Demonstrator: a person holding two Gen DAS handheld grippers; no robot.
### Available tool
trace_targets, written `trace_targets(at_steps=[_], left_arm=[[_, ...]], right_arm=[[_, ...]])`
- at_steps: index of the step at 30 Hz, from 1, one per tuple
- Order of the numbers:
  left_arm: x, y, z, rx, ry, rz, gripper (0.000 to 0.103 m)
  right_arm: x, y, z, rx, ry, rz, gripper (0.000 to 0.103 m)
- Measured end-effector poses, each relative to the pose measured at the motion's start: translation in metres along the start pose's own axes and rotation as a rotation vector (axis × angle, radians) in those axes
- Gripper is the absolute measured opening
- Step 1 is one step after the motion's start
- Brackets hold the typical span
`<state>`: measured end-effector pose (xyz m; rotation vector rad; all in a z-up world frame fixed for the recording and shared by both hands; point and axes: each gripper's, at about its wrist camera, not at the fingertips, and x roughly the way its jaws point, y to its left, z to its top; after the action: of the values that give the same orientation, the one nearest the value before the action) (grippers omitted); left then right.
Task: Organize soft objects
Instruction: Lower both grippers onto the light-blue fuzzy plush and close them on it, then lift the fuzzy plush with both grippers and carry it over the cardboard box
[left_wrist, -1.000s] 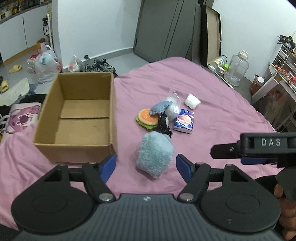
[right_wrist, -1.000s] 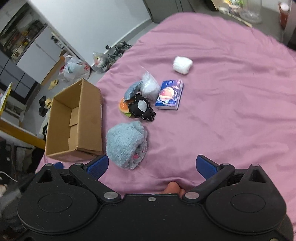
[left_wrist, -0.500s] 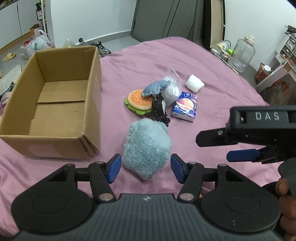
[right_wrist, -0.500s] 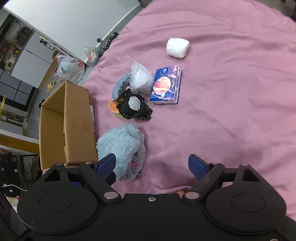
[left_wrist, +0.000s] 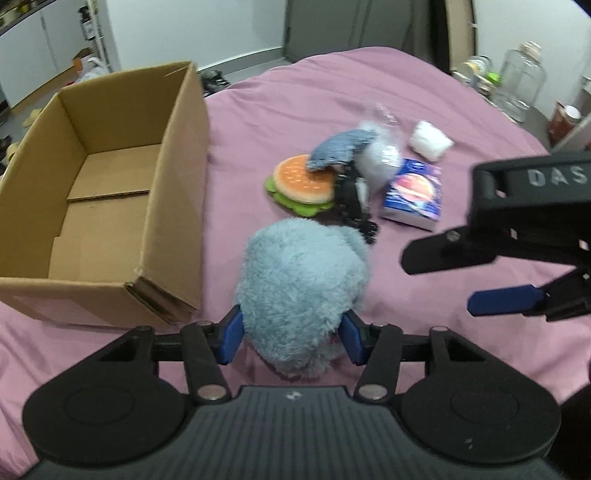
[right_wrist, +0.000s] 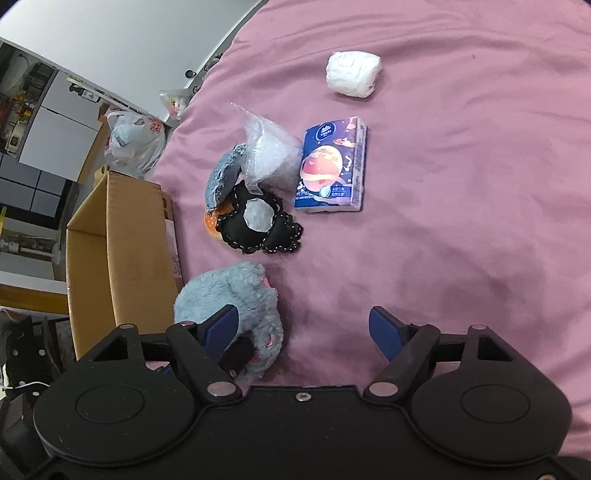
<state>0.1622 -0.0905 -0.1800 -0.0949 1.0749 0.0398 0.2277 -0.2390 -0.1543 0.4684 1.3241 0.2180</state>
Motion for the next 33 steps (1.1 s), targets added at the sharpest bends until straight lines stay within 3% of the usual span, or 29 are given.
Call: trace_targets(at_steps=[7,12,15,20,24,33], left_arm=[[0.003,0.009,0.01,-0.084,-0.017,-0.039,0.038],[0.006,0.024,0.016,-0.222,0.003,-0.134,0.036],[0.009,0.032,0.017,-0.316,0.021,-0.23,0.035],[0.016,0.029,0.016,-0.379,0.067,-0.327,0.035],[0.018,0.02,0.018,-0.34,0.063,-0.289,0.037],[0.007,0.002,0.029,-0.148,-0.047,-0.135,0.038]], right_arm=[[0.007,0.004,0.005,-0.015,0.004,0.03,0.073],[0.004,0.0,0.006,0.006,-0.007,0.043,0.073],[0.004,0.0,0.005,0.004,-0.011,0.049,0.073],[0.005,-0.006,0.008,0.027,-0.027,0.032,0.068],[0.013,-0.007,0.012,0.036,-0.02,0.032,0.054],[0.017,-0.005,0.015,0.027,-0.002,0.051,0.054]])
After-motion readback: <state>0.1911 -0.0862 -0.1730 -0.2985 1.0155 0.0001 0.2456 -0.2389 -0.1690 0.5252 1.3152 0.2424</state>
